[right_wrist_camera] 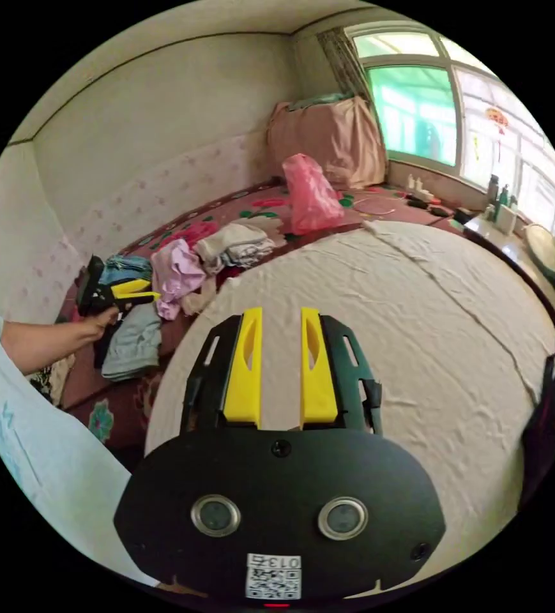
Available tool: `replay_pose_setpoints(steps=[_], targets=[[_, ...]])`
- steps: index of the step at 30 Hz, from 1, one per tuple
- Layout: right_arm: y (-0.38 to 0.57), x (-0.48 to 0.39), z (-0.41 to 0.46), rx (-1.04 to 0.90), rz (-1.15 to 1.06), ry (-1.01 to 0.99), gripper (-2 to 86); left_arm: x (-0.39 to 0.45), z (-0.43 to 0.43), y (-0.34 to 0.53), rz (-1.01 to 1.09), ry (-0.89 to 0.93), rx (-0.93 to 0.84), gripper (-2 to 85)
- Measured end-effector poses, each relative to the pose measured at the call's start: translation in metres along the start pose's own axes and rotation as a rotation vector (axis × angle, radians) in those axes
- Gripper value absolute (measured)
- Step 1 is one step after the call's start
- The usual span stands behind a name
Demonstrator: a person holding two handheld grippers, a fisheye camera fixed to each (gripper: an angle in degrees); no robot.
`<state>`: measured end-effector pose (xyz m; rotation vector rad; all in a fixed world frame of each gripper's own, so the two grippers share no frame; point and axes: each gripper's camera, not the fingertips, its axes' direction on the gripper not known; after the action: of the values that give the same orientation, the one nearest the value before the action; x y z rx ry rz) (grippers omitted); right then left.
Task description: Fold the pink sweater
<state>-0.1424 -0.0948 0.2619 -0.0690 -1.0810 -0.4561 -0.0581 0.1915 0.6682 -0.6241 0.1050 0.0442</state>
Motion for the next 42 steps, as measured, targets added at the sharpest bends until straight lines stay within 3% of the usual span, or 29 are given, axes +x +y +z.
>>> replay_pose_setpoints(steps=[10, 15, 20, 24, 26, 33, 37, 42], targets=[[-0.074, -0.118, 0.249, -0.309, -0.128, -0.257, 7.7, -0.082, 0.073, 0.029, 0.101, 0.016, -0.098, 14.1], [-0.066, -0.139, 0.358, -0.495, -0.091, -0.284, 8.4, -0.121, 0.073, 0.057, 0.09, 0.029, -0.117, 9.1], [-0.053, -0.159, 0.417, -0.576, -0.032, -0.35, 9.8, -0.188, 0.05, 0.098, -0.037, 0.231, -0.116, 5.2], [-0.042, -0.187, 0.437, -0.626, -0.041, -0.282, 7.1, -0.222, 0.012, 0.137, -0.055, 0.254, -0.045, 3.4], [-0.04, -0.194, 0.431, -0.608, 0.002, -0.278, 4.9, -0.25, -0.027, 0.166, -0.08, 0.226, 0.012, 2.7], [-0.032, -0.255, 0.307, -0.299, -0.247, -0.258, 2.8, -0.355, -0.169, 0.272, -0.289, 0.19, 0.251, 1.6], [-0.035, -0.275, 0.22, -0.059, -0.347, -0.075, 2.5, -0.388, -0.278, 0.325, -0.311, 0.178, 0.432, 1.3], [-0.04, -0.305, 0.072, 0.347, -0.399, 0.152, 2.2, -0.366, -0.405, 0.367, -0.174, 0.097, 0.687, 1.2]])
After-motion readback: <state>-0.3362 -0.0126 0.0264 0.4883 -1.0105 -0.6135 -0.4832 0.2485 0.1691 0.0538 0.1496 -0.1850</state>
